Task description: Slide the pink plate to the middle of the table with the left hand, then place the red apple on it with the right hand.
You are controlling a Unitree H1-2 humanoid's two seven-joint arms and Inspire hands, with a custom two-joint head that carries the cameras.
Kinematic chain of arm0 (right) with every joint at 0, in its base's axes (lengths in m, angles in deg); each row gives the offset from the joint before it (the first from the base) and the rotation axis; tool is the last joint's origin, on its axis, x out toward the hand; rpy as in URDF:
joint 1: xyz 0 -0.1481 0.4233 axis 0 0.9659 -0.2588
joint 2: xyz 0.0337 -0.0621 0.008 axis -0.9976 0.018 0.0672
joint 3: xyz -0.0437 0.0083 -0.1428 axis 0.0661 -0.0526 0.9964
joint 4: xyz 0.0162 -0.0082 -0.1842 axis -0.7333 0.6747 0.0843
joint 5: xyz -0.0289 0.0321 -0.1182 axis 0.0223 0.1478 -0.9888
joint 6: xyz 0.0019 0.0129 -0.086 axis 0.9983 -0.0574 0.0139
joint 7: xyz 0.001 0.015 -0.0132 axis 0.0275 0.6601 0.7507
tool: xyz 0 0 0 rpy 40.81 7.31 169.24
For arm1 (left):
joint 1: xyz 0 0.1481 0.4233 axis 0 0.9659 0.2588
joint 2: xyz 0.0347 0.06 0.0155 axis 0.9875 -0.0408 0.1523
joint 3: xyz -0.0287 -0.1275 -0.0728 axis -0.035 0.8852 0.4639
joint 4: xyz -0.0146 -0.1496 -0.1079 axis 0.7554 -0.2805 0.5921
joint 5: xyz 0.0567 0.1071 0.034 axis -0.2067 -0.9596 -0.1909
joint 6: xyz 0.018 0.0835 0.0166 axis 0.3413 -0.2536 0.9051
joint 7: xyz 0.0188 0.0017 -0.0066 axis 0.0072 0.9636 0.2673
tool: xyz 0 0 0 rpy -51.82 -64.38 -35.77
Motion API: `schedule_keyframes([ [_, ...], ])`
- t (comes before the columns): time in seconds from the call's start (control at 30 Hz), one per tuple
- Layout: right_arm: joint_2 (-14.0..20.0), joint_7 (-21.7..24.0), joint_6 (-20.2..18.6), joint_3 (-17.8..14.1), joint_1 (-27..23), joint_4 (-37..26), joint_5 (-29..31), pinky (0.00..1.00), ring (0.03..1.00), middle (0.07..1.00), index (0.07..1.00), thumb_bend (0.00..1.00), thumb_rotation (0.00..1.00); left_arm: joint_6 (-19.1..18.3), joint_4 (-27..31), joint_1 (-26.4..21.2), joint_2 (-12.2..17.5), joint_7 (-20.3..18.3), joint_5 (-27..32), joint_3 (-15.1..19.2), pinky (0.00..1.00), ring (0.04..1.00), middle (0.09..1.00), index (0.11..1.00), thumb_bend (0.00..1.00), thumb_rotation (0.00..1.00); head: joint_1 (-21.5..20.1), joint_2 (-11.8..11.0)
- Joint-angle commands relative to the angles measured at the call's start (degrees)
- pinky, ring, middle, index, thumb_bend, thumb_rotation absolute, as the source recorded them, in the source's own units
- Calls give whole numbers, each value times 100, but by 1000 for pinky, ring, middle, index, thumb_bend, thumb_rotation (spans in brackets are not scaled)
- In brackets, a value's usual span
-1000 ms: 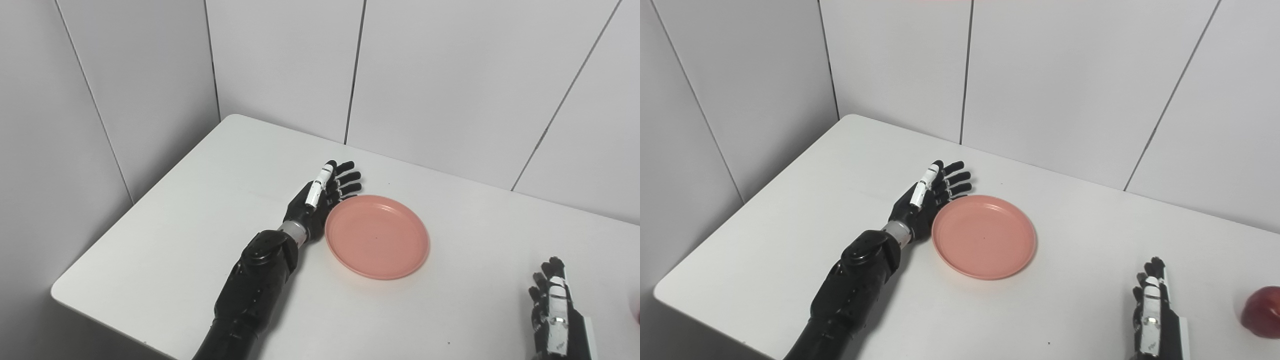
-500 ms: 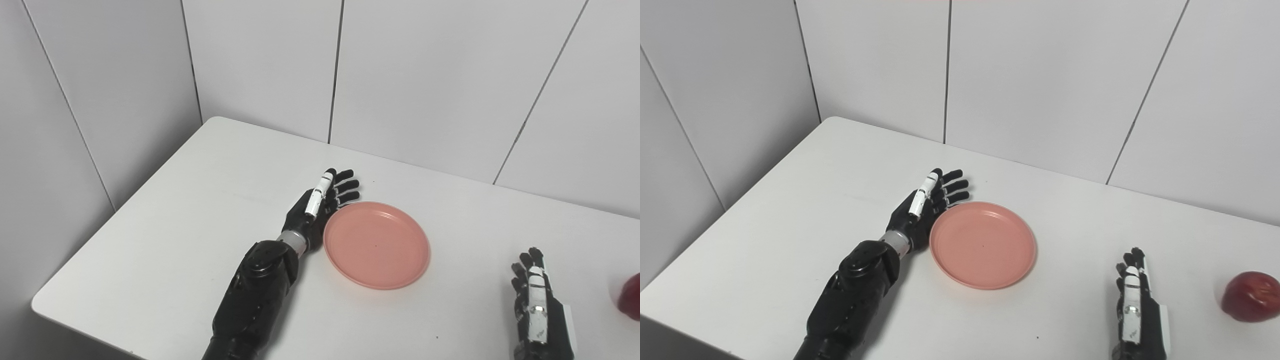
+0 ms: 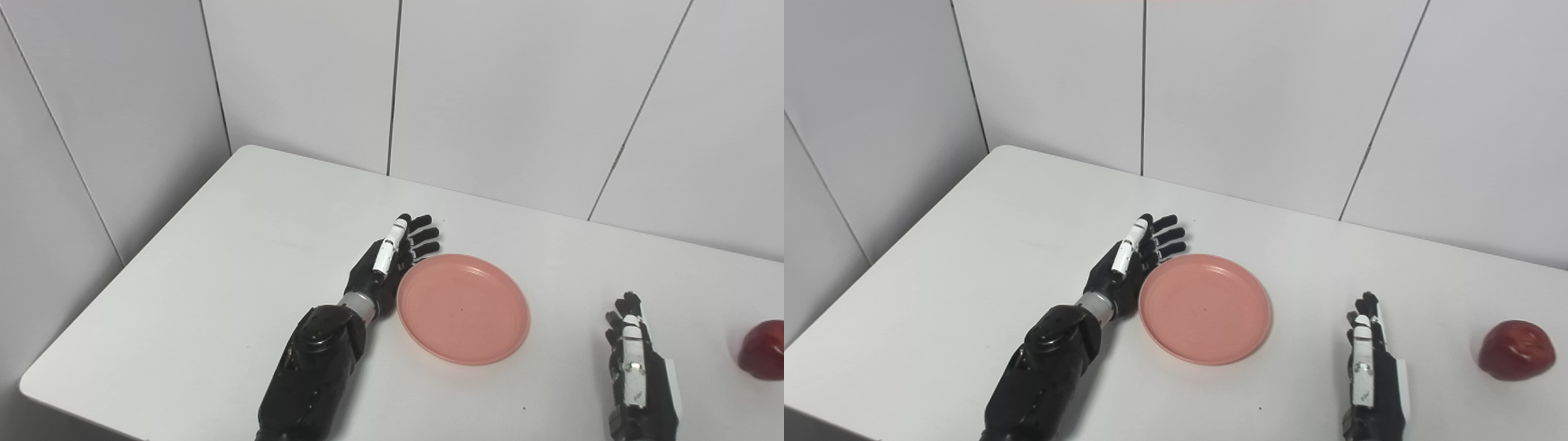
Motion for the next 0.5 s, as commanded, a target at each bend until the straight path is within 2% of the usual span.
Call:
schedule_keyframes([
  [0.0,-116,-74,96,26,-148,-284,-55,1000,961,972,967,176,1000,-120,65,-24,-77,71,-95,-64,828,847,852,832,344,1000,-21,3],
  [0.2,-170,-124,157,40,-163,-266,-60,1000,961,968,962,190,1000,-125,169,11,-211,146,-194,-150,827,846,851,832,337,1000,-192,57],
  [0.47,-271,-229,-22,99,-186,-345,-195,1000,956,964,964,196,1000,-131,247,73,-386,170,-231,-222,792,829,843,828,341,1000,-418,134],
])
